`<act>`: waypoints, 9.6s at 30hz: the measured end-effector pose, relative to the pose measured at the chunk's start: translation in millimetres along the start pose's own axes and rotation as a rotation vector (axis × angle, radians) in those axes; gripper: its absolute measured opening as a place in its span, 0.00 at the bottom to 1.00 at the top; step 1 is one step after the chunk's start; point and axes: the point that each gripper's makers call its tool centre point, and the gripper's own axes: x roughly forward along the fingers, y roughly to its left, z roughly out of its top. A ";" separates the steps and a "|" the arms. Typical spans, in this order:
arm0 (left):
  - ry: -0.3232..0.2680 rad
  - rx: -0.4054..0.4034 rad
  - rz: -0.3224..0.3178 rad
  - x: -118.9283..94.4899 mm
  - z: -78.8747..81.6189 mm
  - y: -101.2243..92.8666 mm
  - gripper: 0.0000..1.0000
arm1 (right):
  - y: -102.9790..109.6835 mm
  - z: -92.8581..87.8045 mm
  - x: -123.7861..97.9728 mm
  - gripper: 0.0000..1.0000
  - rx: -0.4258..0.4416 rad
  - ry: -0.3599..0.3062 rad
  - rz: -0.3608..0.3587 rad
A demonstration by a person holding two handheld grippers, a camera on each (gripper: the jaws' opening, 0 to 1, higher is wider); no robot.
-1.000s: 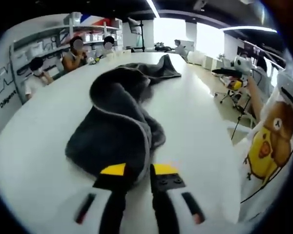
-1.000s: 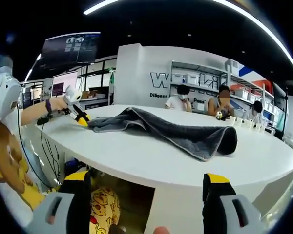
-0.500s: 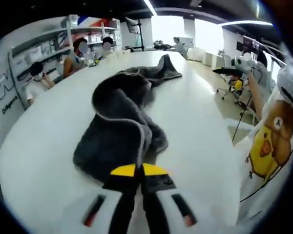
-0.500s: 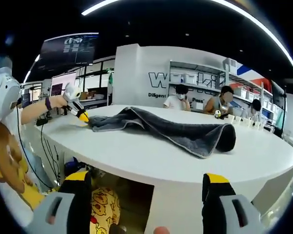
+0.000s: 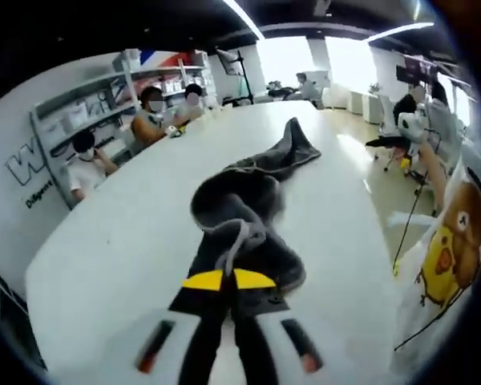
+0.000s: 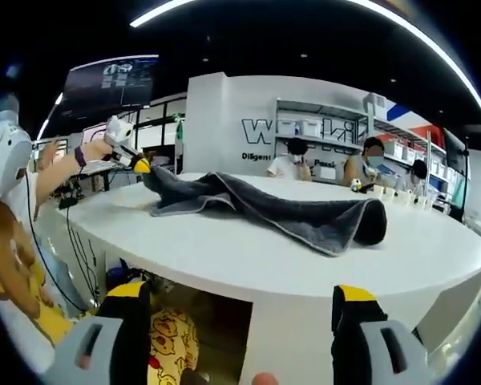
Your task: Fold the towel on the table until its edges align and the towel forms a compact rectangular stack.
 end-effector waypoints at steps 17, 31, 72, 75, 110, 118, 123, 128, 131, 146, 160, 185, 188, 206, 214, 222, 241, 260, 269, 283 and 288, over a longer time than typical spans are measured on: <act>0.007 -0.007 0.224 4.3 62.1 105.7 0.04 | -1.6 1.2 0.2 0.98 -0.001 0.008 -0.006; 0.267 -0.104 0.311 72.6 -17.7 173.4 0.04 | -7.3 23.4 -2.2 0.98 -0.050 0.056 -0.048; 0.441 -0.207 0.356 136.9 -119.5 213.7 0.12 | 0.3 17.6 9.3 0.98 -0.032 0.105 -0.052; 0.424 -0.216 0.375 131.8 -116.9 214.5 0.17 | 0.4 17.4 8.8 0.98 -0.030 0.099 -0.050; -0.095 -0.199 0.282 -18.6 -34.4 45.9 0.99 | 31.9 28.9 25.6 0.98 -0.074 0.036 0.093; -0.156 -0.250 0.218 -64.9 -51.6 -31.9 0.99 | 39.0 22.2 43.8 0.98 -0.096 0.028 0.148; -0.201 -0.299 0.222 -96.9 -66.3 -74.9 0.99 | 43.6 18.9 53.1 0.98 -0.106 0.029 0.164; -0.250 -0.331 0.236 -114.5 -73.0 -101.6 0.99 | 51.7 20.1 54.7 0.98 -0.121 0.031 0.172; -0.242 -0.348 0.244 -119.1 -83.6 -119.9 0.99 | 55.5 19.2 54.3 0.98 -0.123 0.028 0.177; -0.195 -0.406 0.263 -118.3 -112.2 -151.2 0.99 | 52.6 9.4 44.5 0.98 -0.108 0.046 0.145; -0.195 -0.403 0.257 -115.8 -112.0 -153.0 0.99 | 53.5 8.8 42.9 0.98 -0.107 0.049 0.144; -0.173 -0.404 0.231 -109.1 -114.1 -156.4 0.99 | 49.2 4.9 49.5 0.98 -0.105 0.073 0.149; -0.172 -0.405 0.231 -108.9 -114.0 -156.3 0.99 | 46.8 6.3 51.4 0.98 -0.118 0.077 0.145; -0.177 -0.408 0.237 -110.0 -114.3 -158.0 0.99 | 19.5 25.6 72.9 0.88 -0.209 0.092 0.148; -0.174 -0.408 0.243 -109.8 -113.9 -158.5 0.99 | -4.4 33.7 104.1 0.77 -0.233 0.108 0.158; -0.165 -0.410 0.255 -110.7 -114.0 -158.0 0.99 | -39.2 34.4 137.7 0.66 -0.188 0.126 0.161; -0.155 -0.415 0.248 -104.2 -109.7 -163.7 0.99 | -107.8 -2.3 198.1 0.42 -0.084 0.256 0.110; -0.161 -0.416 0.238 -102.3 -109.0 -164.3 0.98 | -112.8 0.3 198.1 0.09 -0.107 0.255 0.086; -0.165 -0.418 0.240 -103.6 -109.0 -162.9 0.98 | -115.9 37.3 195.4 0.06 -0.159 0.203 0.058; -0.149 -0.422 0.256 -106.3 -114.1 -157.9 0.98 | -129.4 132.1 210.2 0.05 -0.283 0.094 -0.015; -0.153 -0.422 0.261 -106.8 -112.7 -154.3 0.98 | -140.0 169.2 221.7 0.05 -0.338 0.059 -0.072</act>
